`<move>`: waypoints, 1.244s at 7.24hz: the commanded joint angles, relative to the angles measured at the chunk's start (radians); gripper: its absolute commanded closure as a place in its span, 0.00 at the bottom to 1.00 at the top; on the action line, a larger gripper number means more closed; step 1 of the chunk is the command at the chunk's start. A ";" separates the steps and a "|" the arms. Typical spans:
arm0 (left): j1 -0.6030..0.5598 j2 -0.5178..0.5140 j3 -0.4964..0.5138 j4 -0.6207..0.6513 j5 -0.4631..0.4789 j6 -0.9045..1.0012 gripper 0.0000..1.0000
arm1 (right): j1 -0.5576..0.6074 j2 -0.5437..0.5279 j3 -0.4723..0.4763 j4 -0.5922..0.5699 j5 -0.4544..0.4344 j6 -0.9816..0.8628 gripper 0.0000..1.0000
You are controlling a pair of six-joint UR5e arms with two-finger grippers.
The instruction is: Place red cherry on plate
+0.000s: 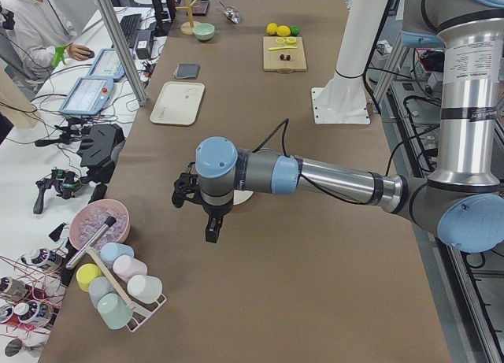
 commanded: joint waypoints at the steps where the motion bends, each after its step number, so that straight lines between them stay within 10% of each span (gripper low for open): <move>1: -0.004 -0.005 0.007 -0.243 0.018 -0.006 0.02 | 0.002 -0.007 0.087 0.053 -0.004 0.008 0.00; 3: -0.004 -0.007 0.094 -0.536 0.059 -0.070 0.02 | 0.014 -0.013 0.044 0.165 -0.027 0.027 0.00; 6: -0.002 -0.001 0.119 -0.640 0.058 -0.128 0.02 | 0.015 -0.096 0.036 0.395 0.013 0.036 0.00; 9: 0.163 0.007 0.131 -0.674 0.056 -0.313 0.02 | -0.172 -0.085 0.101 0.424 0.036 0.495 0.00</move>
